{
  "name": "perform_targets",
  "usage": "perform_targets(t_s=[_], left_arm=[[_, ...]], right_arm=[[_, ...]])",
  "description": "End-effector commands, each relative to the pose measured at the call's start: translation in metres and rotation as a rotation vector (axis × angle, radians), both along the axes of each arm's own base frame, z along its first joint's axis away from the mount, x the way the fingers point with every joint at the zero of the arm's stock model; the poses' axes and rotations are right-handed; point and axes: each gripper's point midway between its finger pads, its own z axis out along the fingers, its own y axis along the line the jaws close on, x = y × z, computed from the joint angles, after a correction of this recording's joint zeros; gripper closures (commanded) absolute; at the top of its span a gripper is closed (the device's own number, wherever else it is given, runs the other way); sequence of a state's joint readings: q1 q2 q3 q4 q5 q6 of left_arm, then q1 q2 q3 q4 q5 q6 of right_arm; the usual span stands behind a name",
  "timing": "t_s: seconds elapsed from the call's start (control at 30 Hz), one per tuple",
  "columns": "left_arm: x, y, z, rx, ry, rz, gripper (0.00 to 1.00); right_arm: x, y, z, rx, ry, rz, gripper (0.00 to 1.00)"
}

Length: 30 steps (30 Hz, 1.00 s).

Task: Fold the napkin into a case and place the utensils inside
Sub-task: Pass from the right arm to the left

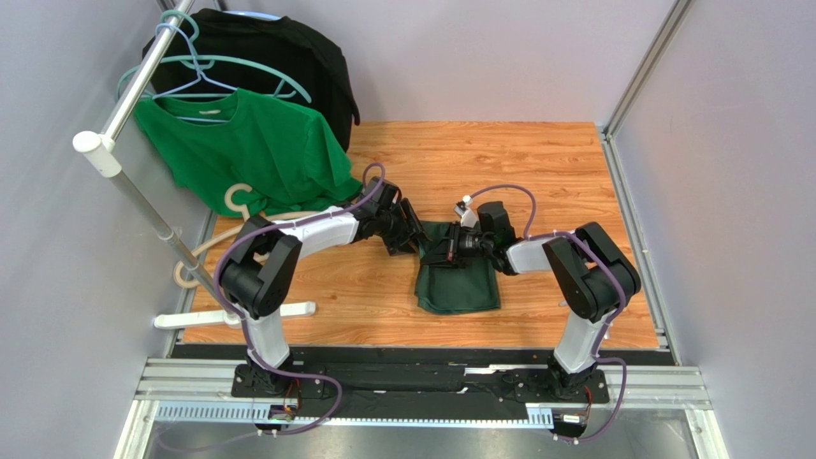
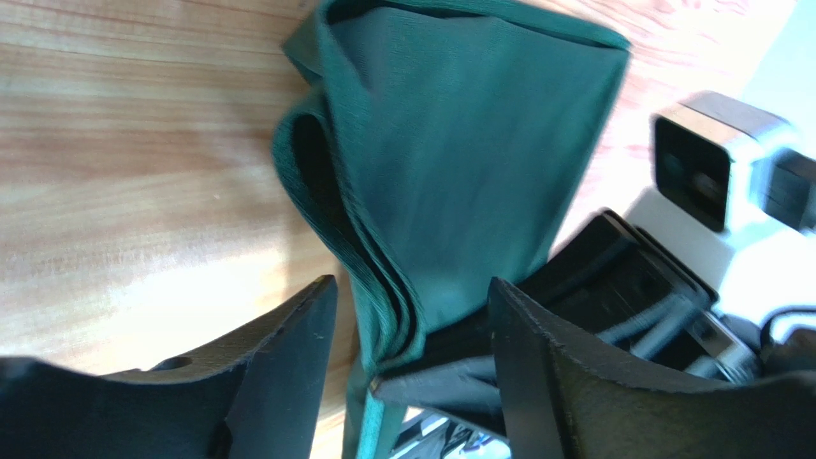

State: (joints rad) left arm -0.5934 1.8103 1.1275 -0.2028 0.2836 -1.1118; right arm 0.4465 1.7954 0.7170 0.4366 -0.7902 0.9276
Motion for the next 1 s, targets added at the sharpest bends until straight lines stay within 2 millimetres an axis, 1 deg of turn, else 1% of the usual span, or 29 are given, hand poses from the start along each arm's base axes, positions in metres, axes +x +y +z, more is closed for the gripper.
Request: perform_targets(t_s=[0.0,0.07,0.1,0.13,0.17,0.2,0.23,0.27,0.3,0.33,0.37,0.4,0.43,0.5,0.53,0.57,0.6,0.63,0.67,0.7,0.73,0.77,0.8,0.83,0.87,0.93,0.97], left_arm=[[0.016,-0.014,0.011,-0.041,-0.017,0.015,0.40],[0.017,-0.013,0.009,-0.039,-0.011,0.020,0.45],[0.016,-0.012,0.006,-0.033,-0.006,0.023,0.55],[0.017,-0.011,0.006,-0.026,-0.011,0.027,0.58],[0.017,-0.012,0.006,-0.030,-0.018,0.024,0.60],[0.017,-0.011,0.006,-0.030,-0.020,0.025,0.70],[0.017,-0.011,0.005,-0.028,-0.018,0.026,0.82],[0.016,-0.010,0.003,-0.023,-0.016,0.023,0.94],[0.015,-0.009,0.002,-0.012,-0.009,0.019,1.00],[0.015,-0.007,0.000,0.001,-0.008,0.020,1.00],[0.014,-0.006,-0.001,0.010,-0.008,0.015,1.00],[0.012,-0.004,-0.002,0.020,-0.002,0.016,1.00],[0.012,-0.002,-0.003,0.027,-0.007,0.016,1.00],[0.010,0.000,-0.004,0.043,0.001,0.017,1.00],[0.010,0.002,-0.003,0.048,-0.004,0.015,1.00],[0.011,0.002,-0.002,0.054,-0.007,0.018,1.00],[0.010,0.005,-0.003,0.067,-0.001,0.018,1.00],[0.010,0.006,-0.001,0.076,-0.006,0.020,1.00],[0.010,0.007,-0.001,0.082,-0.005,0.023,1.00],[0.010,0.008,0.000,0.088,-0.003,0.026,1.00],[0.011,0.008,0.000,0.087,-0.004,0.026,1.00],[0.012,0.007,0.002,0.087,-0.005,0.028,1.00],[0.011,0.007,0.003,0.089,0.000,0.025,1.00],[0.011,0.007,0.002,0.091,0.004,0.029,1.00],[0.011,0.005,0.005,0.088,0.001,0.027,1.00],[0.010,0.004,0.006,0.096,0.004,0.030,1.00],[0.012,0.003,0.008,0.097,-0.002,0.032,1.00]], right_arm=[[0.003,0.005,0.020,0.060,-0.065,0.019,1.00],[0.003,0.005,0.020,0.054,-0.064,0.017,1.00],[0.004,0.006,0.020,0.053,-0.065,0.020,1.00],[0.003,0.005,0.017,0.040,-0.051,0.018,0.98],[0.002,0.003,0.015,0.025,-0.046,0.014,0.95],[0.004,0.002,0.013,0.005,-0.058,0.016,0.88],[0.001,0.001,0.009,-0.009,-0.039,0.020,0.85],[0.001,-0.001,0.010,-0.018,-0.041,0.017,0.80],[0.002,-0.003,0.007,-0.043,-0.053,0.013,0.72],[0.000,-0.006,0.004,-0.075,-0.030,0.018,0.69],[0.001,-0.009,0.007,-0.091,-0.039,0.018,0.61],[0.004,-0.014,0.005,-0.134,-0.071,0.019,0.56],[0.004,-0.020,0.004,-0.173,-0.040,0.017,0.55],[0.010,-0.029,0.010,-0.201,-0.077,0.006,0.52],[0.011,-0.037,0.009,-0.235,-0.053,-0.007,0.51],[0.013,-0.041,0.009,-0.261,-0.064,-0.011,0.49],[0.017,-0.047,0.005,-0.301,-0.069,-0.026,0.49],[0.016,-0.054,0.000,-0.341,-0.058,-0.019,0.49],[0.021,-0.054,0.001,-0.360,-0.072,-0.018,0.50],[0.025,-0.058,-0.005,-0.398,-0.073,-0.031,0.52],[0.025,-0.061,-0.009,-0.424,-0.067,-0.026,0.54],[0.029,-0.062,-0.009,-0.438,-0.071,-0.032,0.64],[0.031,-0.062,-0.011,-0.445,-0.073,-0.031,0.70],[0.032,-0.062,-0.017,-0.451,-0.064,-0.025,0.75],[0.037,-0.061,-0.018,-0.455,-0.070,-0.030,0.86],[0.038,-0.060,-0.031,-0.464,-0.049,-0.013,0.96],[0.041,-0.059,-0.034,-0.464,-0.044,-0.022,1.00]])
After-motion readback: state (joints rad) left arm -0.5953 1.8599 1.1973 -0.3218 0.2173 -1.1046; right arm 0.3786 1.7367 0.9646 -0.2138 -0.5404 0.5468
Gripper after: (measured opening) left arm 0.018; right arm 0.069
